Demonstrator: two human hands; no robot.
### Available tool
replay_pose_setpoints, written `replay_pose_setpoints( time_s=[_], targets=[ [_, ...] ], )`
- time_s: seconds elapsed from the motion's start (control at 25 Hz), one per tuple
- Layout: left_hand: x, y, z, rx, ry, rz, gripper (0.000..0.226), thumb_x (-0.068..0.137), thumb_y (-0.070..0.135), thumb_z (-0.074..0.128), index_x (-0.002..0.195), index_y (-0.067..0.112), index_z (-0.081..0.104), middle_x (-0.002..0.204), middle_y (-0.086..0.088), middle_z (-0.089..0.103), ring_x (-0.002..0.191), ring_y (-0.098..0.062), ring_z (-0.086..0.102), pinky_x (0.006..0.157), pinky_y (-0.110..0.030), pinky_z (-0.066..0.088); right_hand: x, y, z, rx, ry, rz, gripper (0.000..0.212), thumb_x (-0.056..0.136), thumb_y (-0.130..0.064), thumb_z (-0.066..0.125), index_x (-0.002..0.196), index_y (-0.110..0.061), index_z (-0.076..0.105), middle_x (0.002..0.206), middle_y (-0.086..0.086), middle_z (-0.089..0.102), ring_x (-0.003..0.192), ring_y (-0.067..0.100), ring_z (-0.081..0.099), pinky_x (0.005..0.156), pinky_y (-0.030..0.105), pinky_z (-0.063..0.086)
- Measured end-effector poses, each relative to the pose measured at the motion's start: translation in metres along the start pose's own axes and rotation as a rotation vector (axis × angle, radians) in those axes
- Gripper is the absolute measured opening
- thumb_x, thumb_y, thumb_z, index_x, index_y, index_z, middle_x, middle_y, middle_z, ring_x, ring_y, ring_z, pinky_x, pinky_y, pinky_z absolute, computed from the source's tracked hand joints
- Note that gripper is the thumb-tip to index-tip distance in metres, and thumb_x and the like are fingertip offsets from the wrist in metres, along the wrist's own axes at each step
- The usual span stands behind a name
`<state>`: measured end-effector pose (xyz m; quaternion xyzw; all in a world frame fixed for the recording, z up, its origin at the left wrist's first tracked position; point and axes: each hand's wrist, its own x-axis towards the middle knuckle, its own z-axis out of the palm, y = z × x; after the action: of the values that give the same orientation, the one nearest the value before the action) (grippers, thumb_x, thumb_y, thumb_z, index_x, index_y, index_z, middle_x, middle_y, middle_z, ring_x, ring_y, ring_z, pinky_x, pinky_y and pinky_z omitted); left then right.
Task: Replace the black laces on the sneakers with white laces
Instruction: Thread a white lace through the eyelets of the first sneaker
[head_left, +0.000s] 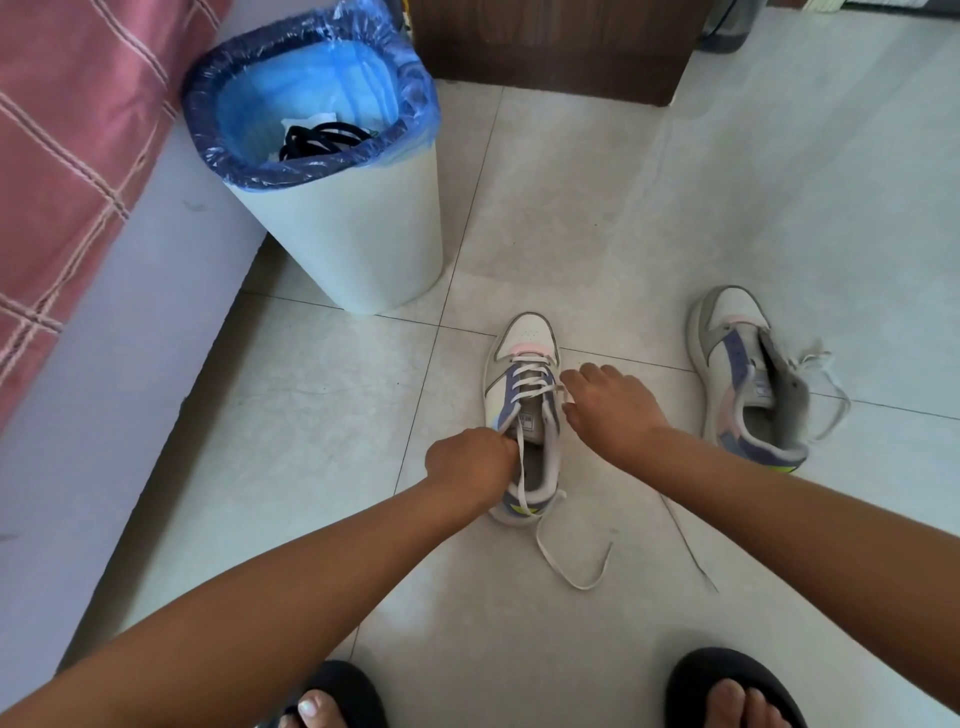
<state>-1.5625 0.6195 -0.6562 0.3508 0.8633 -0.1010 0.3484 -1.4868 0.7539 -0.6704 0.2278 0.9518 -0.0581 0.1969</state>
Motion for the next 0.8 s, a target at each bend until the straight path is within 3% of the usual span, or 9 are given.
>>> replay_pose_setpoints(
  time_s=[0.16, 0.24, 0.28, 0.36, 0.44, 0.52, 0.6, 0.72, 0.8],
  targets=[
    [0.000, 0.001, -0.002, -0.007, -0.014, -0.012, 0.028, 0.098, 0.015, 0.038, 0.117, 0.011, 0.058, 0.115, -0.007, 0.061, 0.108, -0.026, 0.058, 0.088, -0.032, 0.045, 0.014, -0.003, 0.021, -0.039, 0.125, -0.023, 0.020, 0.091, -0.009, 0.049, 0.109, -0.006, 0.057, 0.109, 0.013, 0.061, 0.102, 0.033, 0.057, 0.081, 0.039, 0.041],
    [0.000, 0.002, -0.001, 0.003, -0.018, -0.004, 0.027, 0.098, 0.014, 0.038, 0.117, 0.011, 0.057, 0.115, -0.008, 0.061, 0.107, -0.027, 0.058, 0.089, -0.033, 0.045, 0.015, 0.000, 0.021, 0.031, 0.217, -0.019, 0.009, 0.074, -0.002, 0.067, 0.083, -0.003, 0.064, 0.083, 0.016, 0.065, 0.077, 0.035, 0.063, 0.066, 0.039, 0.046],
    [0.000, 0.002, -0.001, 0.015, -0.024, 0.004, 0.027, 0.097, 0.012, 0.038, 0.117, 0.010, 0.057, 0.116, -0.008, 0.060, 0.108, -0.027, 0.057, 0.088, -0.034, 0.045, 0.016, 0.002, 0.022, 0.019, 0.246, 0.004, 0.015, 0.063, 0.000, 0.075, 0.072, -0.003, 0.063, 0.071, 0.015, 0.063, 0.065, 0.034, 0.062, 0.057, 0.036, 0.046],
    [0.000, -0.001, 0.000, 0.026, -0.028, 0.012, 0.029, 0.096, 0.008, 0.038, 0.119, 0.011, 0.056, 0.119, -0.008, 0.058, 0.110, -0.027, 0.056, 0.086, -0.033, 0.044, 0.019, 0.008, 0.023, -0.026, 0.270, 0.054, 0.015, 0.067, -0.001, 0.072, 0.078, -0.004, 0.063, 0.077, 0.014, 0.063, 0.069, 0.033, 0.060, 0.059, 0.035, 0.045],
    [-0.001, -0.003, 0.001, 0.024, -0.028, 0.027, 0.031, 0.095, 0.006, 0.039, 0.121, 0.011, 0.055, 0.121, -0.007, 0.056, 0.112, -0.028, 0.054, 0.080, -0.031, 0.041, 0.022, 0.021, 0.021, 0.061, 0.199, 0.131, 0.017, 0.090, -0.003, 0.048, 0.104, -0.004, 0.057, 0.101, 0.016, 0.061, 0.092, 0.035, 0.057, 0.072, 0.038, 0.041],
    [0.000, -0.008, 0.002, -0.002, -0.017, 0.020, 0.032, 0.094, 0.005, 0.037, 0.120, 0.010, 0.056, 0.121, -0.008, 0.056, 0.111, -0.028, 0.054, 0.080, -0.032, 0.041, 0.024, 0.039, 0.021, 0.297, 0.201, 0.241, 0.026, 0.096, -0.005, 0.035, 0.115, -0.003, 0.053, 0.109, 0.017, 0.060, 0.101, 0.036, 0.055, 0.077, 0.038, 0.041],
    [0.000, -0.016, 0.005, -0.044, -0.009, -0.020, 0.032, 0.095, 0.007, 0.035, 0.118, 0.009, 0.057, 0.118, -0.008, 0.057, 0.108, -0.028, 0.055, 0.080, -0.032, 0.043, 0.026, 0.054, 0.021, 0.716, 0.229, 0.375, 0.029, 0.098, -0.010, 0.034, 0.118, -0.004, 0.054, 0.103, 0.016, 0.063, 0.097, 0.034, 0.059, 0.080, 0.038, 0.044],
    [0.004, -0.035, 0.005, -0.038, 0.015, -0.056, 0.031, 0.094, 0.009, 0.035, 0.115, 0.010, 0.057, 0.116, -0.007, 0.058, 0.095, -0.024, 0.053, 0.073, -0.030, 0.038, 0.030, 0.074, 0.020, 1.306, 0.350, 0.540, 0.026, 0.097, -0.008, 0.033, 0.109, -0.003, 0.055, 0.089, 0.016, 0.063, 0.072, 0.019, 0.062, 0.075, 0.033, 0.047],
    [0.006, -0.049, 0.006, -0.066, 0.031, -0.096, 0.030, 0.094, 0.011, 0.034, 0.111, 0.011, 0.058, 0.114, -0.006, 0.058, 0.089, -0.023, 0.049, 0.073, -0.030, 0.036, 0.031, 0.087, 0.015, 1.467, 0.417, 0.597, 0.022, 0.097, -0.005, 0.033, 0.100, -0.008, 0.054, 0.078, 0.011, 0.061, 0.059, 0.007, 0.060, 0.067, 0.026, 0.045]
  ],
)
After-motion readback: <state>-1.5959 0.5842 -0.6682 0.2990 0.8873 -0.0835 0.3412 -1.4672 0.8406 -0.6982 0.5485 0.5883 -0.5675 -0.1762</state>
